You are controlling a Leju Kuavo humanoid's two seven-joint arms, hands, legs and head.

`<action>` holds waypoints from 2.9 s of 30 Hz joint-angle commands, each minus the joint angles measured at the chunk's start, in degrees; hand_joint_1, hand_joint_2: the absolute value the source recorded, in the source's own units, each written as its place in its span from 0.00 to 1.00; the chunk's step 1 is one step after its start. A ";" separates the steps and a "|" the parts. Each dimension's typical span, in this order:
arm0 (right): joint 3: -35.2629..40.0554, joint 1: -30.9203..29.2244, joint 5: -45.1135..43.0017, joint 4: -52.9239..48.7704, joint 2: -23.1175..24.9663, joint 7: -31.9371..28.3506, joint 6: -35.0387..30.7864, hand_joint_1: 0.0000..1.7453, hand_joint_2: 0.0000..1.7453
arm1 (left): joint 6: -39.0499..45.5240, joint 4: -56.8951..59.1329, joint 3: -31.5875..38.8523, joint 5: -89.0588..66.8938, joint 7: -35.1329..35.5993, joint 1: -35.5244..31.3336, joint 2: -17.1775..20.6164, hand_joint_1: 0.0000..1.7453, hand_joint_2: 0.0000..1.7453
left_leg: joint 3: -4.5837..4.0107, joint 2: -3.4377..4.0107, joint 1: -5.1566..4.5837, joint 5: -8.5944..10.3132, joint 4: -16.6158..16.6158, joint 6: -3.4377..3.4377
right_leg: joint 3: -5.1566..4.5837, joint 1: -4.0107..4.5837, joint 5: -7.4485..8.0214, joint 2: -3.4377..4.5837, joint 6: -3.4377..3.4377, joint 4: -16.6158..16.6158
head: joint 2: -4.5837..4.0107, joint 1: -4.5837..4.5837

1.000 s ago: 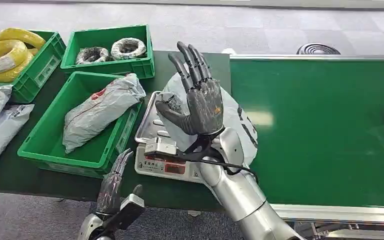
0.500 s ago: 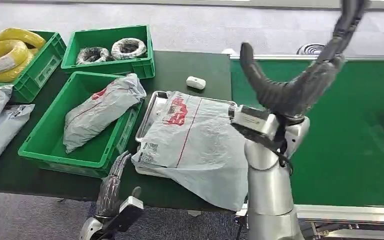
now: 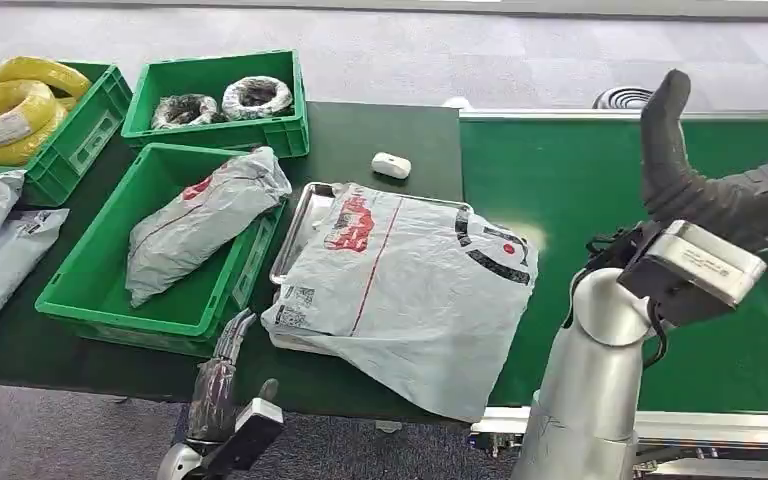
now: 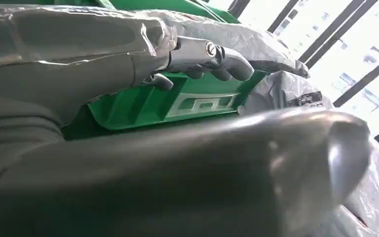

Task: Moved the parcel from conveyor to table for the left to box.

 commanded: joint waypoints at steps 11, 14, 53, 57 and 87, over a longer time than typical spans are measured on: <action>2.61 30.16 -0.28 -6.17 0.09 -1.73 -0.05 0.00 1.00 | 1.39 -8.81 -2.56 -2.44 1.91 -8.44 0.82 0.00 0.00 | 0.12 -0.13 0.11 0.01 -0.13 -0.05 | 0.21 0.13 -0.02 -0.35 -0.03 -0.18 | 0.00 0.02; -0.48 33.59 1.06 -14.01 0.09 -1.73 -0.05 0.00 1.00 | 1.33 -6.76 -1.95 -0.59 1.53 -10.51 0.62 0.00 0.00 | -0.10 -0.43 0.08 0.03 -0.02 -0.02 | 0.07 0.10 -0.10 -0.62 0.00 -0.06 | 0.00 -0.02; -6.15 27.05 5.74 18.40 0.09 -1.73 -0.05 0.00 1.00 | -10.16 20.43 -24.61 -21.23 9.51 -44.39 -7.66 0.00 1.00 | -0.04 -0.35 0.07 0.11 0.02 0.03 | 0.13 0.03 0.01 -0.58 0.05 -0.09 | 0.00 0.00; -7.19 27.47 5.94 19.15 0.09 -1.11 -0.05 0.00 1.00 | -13.49 25.53 -28.28 -17.35 7.57 -41.28 -7.72 0.00 1.00 | 0.20 -0.19 0.01 0.07 -0.14 0.04 | 0.33 -0.03 0.03 -0.42 0.07 -0.23 | 0.00 0.00; -8.74 24.60 12.64 28.70 0.09 4.56 -0.05 0.00 1.00 | -11.06 55.02 -28.03 -13.32 9.84 -46.51 -10.88 0.00 1.00 | 0.06 0.20 -0.04 -0.01 -0.01 0.01 | 0.04 -0.01 0.06 0.02 0.03 -0.01 | 0.00 0.00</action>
